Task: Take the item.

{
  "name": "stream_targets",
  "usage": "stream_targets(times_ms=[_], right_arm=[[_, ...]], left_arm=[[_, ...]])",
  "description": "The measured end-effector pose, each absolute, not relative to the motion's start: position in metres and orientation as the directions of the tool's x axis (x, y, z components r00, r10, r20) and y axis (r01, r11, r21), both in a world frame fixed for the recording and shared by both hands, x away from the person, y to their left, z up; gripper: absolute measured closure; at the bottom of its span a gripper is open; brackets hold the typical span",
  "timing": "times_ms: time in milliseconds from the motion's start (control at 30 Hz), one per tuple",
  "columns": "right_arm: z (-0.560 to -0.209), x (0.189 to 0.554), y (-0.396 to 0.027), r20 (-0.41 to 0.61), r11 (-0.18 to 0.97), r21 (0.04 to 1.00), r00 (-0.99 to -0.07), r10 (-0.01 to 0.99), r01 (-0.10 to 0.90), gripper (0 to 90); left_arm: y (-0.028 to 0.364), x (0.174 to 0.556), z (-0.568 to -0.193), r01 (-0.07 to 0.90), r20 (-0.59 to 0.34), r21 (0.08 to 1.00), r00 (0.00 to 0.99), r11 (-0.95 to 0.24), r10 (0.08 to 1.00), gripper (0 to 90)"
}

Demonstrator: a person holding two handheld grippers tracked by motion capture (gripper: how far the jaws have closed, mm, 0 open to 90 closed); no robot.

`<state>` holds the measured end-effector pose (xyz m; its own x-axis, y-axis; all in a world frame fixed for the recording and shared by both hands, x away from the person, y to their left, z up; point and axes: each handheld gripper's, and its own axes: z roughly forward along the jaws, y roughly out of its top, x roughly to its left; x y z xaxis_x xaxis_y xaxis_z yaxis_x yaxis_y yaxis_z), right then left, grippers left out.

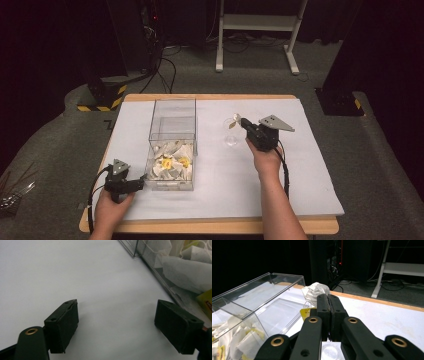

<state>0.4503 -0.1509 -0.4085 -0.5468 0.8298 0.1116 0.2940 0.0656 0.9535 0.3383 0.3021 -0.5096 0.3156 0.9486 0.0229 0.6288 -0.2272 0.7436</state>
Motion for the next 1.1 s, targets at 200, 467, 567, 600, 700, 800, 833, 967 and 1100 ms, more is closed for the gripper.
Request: stream_targets(times_ms=[200,467,567,600,700,800,833,967,1100], right_arm=[[-0.411,0.452,-0.148,0.102,0.068,0.955,-0.536,0.838,0.289,89.0],[-0.416,0.456,-0.143,0.093,0.083,0.951,-0.534,0.84,0.296,89.0],[-0.419,0.46,-0.142,0.091,0.089,0.949,-0.531,0.843,0.303,89.0],[-0.42,0.461,-0.141,0.092,0.09,0.947,-0.528,0.844,0.308,89.0],[-0.426,0.466,-0.14,0.114,0.082,0.938,-0.524,0.844,0.336,89.0],[-0.428,0.468,-0.139,0.109,0.089,0.936,-0.521,0.846,0.339,89.0],[-0.429,0.469,-0.139,0.109,0.09,0.935,-0.521,0.847,0.342,89.0],[-0.432,0.472,-0.138,0.11,0.09,0.933,-0.515,0.85,0.348,89.0],[-0.434,0.473,-0.138,0.115,0.09,0.93,-0.514,0.85,0.357,89.0]], left_arm=[[0.302,0.338,-0.51,0.628,0.024,0.744,0.316,-0.229,0.948,19.7],[0.302,0.338,-0.509,0.625,0.031,0.745,0.317,-0.233,0.948,20.0],[0.301,0.338,-0.509,0.625,0.03,0.746,0.317,-0.233,0.948,20.3],[0.302,0.338,-0.509,0.624,0.032,0.745,0.318,-0.235,0.948,20.3],[0.301,0.338,-0.509,0.624,0.03,0.746,0.317,-0.233,0.948,20.5],[0.302,0.338,-0.509,0.624,0.03,0.745,0.318,-0.233,0.948,20.5],[0.302,0.338,-0.509,0.625,0.03,0.745,0.317,-0.233,0.948,20.5],[0.301,0.338,-0.509,0.625,0.029,0.746,0.317,-0.232,0.948,20.5],[0.302,0.338,-0.509,0.624,0.031,0.745,0.317,-0.233,0.948,20.5]])
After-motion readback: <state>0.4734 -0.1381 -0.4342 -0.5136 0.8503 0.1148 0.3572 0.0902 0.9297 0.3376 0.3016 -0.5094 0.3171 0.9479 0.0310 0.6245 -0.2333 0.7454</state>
